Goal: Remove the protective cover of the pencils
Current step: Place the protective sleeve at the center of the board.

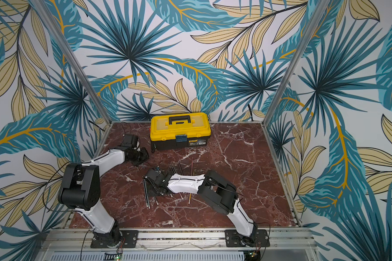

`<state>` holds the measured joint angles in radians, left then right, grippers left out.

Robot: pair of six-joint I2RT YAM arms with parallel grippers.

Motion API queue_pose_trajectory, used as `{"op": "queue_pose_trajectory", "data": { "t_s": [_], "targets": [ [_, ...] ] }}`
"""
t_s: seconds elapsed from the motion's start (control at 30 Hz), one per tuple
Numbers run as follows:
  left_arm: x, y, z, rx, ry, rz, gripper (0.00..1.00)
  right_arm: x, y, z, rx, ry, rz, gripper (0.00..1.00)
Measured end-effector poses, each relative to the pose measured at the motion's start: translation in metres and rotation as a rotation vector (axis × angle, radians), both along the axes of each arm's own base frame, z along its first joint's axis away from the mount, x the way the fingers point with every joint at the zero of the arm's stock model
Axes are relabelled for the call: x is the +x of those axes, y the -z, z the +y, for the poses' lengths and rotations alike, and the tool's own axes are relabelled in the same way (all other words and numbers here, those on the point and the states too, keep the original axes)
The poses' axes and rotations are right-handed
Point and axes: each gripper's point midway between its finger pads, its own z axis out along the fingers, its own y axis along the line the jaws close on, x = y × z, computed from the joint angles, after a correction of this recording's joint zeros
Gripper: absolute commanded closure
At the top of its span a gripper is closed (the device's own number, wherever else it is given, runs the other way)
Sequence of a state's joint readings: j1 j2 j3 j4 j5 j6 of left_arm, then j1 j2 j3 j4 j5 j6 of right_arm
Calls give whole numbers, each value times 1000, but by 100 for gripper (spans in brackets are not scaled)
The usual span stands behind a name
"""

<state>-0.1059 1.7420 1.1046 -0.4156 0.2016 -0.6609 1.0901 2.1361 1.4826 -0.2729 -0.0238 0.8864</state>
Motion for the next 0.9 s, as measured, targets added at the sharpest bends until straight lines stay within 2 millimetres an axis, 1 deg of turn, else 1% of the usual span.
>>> {"op": "queue_pose_trajectory", "data": {
  "t_s": [0.17,0.37,0.43,0.57,0.77,0.9],
  "targets": [
    [4,3,0,2,1,16,100,0,-1,2,10,3,-2,84],
    [1,12,0,16,2,51,100,-3,2,2,19,14,9,83],
    [1,13,0,25,5,54,100,-3,3,2,17,17,9,79],
    [1,14,2,41,8,61,100,-2,2,2,18,22,-4,76],
    [4,14,0,56,19,65,100,-9,3,-14,5,33,-8,75],
    [5,16,0,66,22,75,100,-18,3,-17,23,30,-7,75]
  ]
}}
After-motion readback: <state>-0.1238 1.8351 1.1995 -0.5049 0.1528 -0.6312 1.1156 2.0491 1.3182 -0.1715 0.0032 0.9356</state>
